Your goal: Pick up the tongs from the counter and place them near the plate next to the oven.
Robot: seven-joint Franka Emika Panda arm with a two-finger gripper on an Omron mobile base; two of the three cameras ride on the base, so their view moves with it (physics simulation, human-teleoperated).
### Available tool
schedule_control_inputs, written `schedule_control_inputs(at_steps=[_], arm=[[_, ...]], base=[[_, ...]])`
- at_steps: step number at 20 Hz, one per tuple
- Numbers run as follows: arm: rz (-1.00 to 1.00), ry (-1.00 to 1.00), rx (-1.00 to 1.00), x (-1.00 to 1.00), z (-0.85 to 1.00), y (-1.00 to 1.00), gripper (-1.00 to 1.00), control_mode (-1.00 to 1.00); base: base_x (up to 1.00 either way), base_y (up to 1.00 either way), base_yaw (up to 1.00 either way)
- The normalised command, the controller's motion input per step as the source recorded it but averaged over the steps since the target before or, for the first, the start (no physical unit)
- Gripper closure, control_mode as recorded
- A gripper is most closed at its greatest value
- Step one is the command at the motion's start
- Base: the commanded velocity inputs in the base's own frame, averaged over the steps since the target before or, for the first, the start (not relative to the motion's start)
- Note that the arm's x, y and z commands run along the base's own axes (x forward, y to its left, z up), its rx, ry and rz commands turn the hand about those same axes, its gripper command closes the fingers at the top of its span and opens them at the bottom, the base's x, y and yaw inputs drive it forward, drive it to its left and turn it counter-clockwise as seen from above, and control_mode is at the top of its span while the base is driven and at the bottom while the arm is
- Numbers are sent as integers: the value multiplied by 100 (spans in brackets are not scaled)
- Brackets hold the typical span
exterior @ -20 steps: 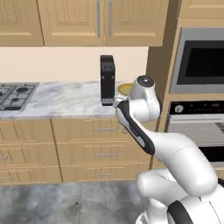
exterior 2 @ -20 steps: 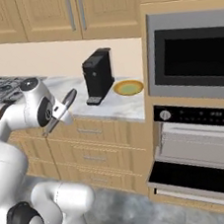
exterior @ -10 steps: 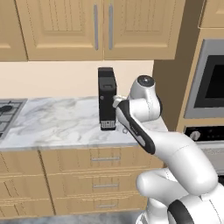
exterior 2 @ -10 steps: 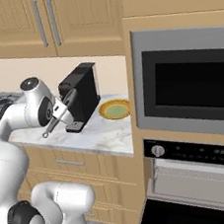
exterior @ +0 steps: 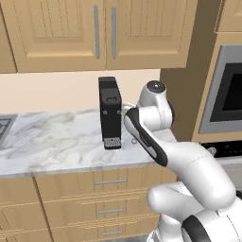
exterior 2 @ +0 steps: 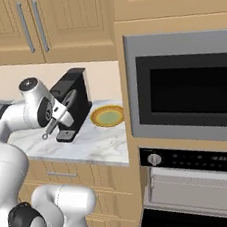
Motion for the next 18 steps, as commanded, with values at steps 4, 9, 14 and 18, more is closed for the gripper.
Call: schedule_control_inputs(at_steps=[4,9,14,18], arm=[[-19,6,0,42,-16,-4,100,-100],[-11,14,-1,78,-34,-22,100,-100],[-5,22,0,100,-38,-37,100,-100],[0,20,0,83,-41,-57,100,-100]], base=[[0,0,0],[0,0,0],[0,0,0],[0,0,0]])
